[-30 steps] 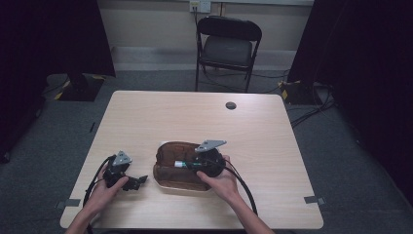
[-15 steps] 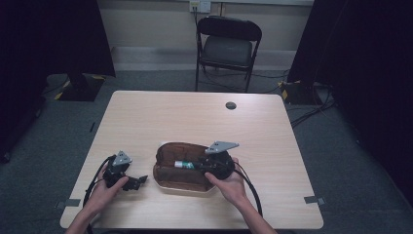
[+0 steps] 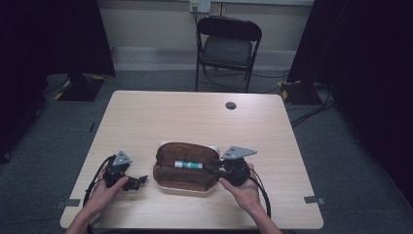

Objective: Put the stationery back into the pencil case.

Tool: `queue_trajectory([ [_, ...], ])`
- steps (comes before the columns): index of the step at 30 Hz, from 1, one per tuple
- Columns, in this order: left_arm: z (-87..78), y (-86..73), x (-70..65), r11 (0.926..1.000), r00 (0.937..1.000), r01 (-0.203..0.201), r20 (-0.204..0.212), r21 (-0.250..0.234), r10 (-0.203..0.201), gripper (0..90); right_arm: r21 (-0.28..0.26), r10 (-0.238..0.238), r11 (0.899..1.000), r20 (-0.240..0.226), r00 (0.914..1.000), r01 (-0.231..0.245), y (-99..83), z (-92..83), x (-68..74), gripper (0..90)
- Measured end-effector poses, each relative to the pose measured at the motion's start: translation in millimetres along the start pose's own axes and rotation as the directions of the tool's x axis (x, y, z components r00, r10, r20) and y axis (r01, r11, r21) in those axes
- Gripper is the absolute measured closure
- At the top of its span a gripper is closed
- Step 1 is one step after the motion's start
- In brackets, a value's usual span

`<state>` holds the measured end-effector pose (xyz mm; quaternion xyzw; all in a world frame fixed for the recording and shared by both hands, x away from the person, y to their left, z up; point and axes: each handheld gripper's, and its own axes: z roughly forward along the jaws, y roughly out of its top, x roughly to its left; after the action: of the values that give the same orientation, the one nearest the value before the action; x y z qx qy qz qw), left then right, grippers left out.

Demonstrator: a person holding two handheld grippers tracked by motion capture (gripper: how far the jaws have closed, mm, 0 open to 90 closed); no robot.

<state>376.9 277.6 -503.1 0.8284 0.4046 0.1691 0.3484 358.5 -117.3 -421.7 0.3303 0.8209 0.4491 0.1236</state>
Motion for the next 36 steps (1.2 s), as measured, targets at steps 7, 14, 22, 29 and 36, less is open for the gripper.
queue_trajectory([
  [7, 0.6, 0.3, 0.3, 1.0, 1.0, 0.001, 0.002, -0.001, -0.001, 0.0, -0.014, 0.01, 1.0, 0.032, 0.9994, -0.009, -10.4, -21.2, -6.9, 63.8],
  [14, 0.6, 0.3, 0.2, 1.0, 1.0, 0.001, 0.002, -0.001, -0.001, 0.0, -0.014, 0.059, 0.998, 0.088, 0.9944, -0.058, -25.3, -38.8, -25.7, 59.9],
  [22, 0.6, 0.3, 0.2, 1.0, 1.0, 0.001, 0.002, -0.001, -0.001, 0.0, -0.013, 0.118, 0.993, 0.161, 0.9799, -0.118, -46.0, -57.5, -50.3, 54.1],
  [29, 0.6, 0.3, 0.2, 1.0, 1.0, 0.001, 0.002, -0.001, -0.001, 0.0, 0.003, 0.166, 0.985, 0.237, 0.9572, -0.172, -67.9, -66.2, -76.4, 47.1],
  [36, 0.6, 0.3, 0.2, 1.0, 1.0, 0.001, 0.002, -0.001, -0.001, 0.0, 0.022, 0.205, 0.974, 0.323, 0.9241, -0.224, -84.5, -65.2, -100.6, 35.5],
])
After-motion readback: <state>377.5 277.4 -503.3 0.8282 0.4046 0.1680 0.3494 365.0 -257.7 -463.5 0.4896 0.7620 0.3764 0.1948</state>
